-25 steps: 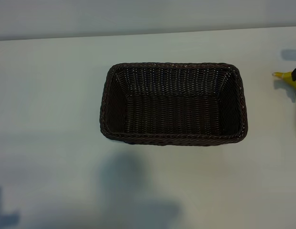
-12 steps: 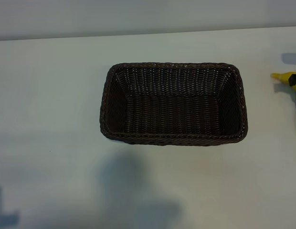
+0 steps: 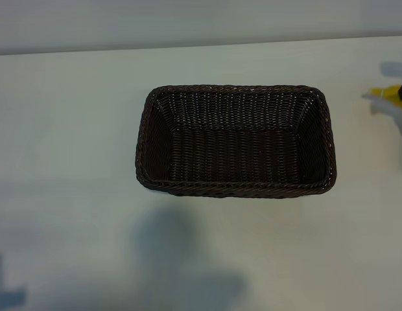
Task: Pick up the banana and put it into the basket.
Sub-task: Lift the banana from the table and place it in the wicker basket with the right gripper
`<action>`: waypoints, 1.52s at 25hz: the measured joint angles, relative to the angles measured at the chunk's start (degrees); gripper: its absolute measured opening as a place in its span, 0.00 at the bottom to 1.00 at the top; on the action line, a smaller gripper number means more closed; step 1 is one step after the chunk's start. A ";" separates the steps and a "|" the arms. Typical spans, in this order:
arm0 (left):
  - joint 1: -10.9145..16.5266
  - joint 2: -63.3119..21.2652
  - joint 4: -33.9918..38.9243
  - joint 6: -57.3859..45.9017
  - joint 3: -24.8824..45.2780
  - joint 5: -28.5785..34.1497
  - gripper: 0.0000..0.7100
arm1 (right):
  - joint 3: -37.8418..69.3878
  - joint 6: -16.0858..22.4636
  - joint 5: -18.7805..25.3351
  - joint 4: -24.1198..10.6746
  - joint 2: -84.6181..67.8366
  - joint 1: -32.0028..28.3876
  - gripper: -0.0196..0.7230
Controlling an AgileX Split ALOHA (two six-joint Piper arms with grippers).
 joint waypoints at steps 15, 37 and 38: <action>0.00 0.00 0.00 0.00 0.00 0.00 0.79 | -7.95 3.49 9.83 -3.13 -5.90 20.10 0.59; 0.00 0.00 0.00 0.00 0.00 0.00 0.79 | -7.95 -20.38 -5.56 -7.89 -5.90 45.90 0.59; 0.00 0.00 0.00 0.00 0.00 0.00 0.79 | -7.95 -20.38 -6.24 -7.83 -5.90 45.90 0.59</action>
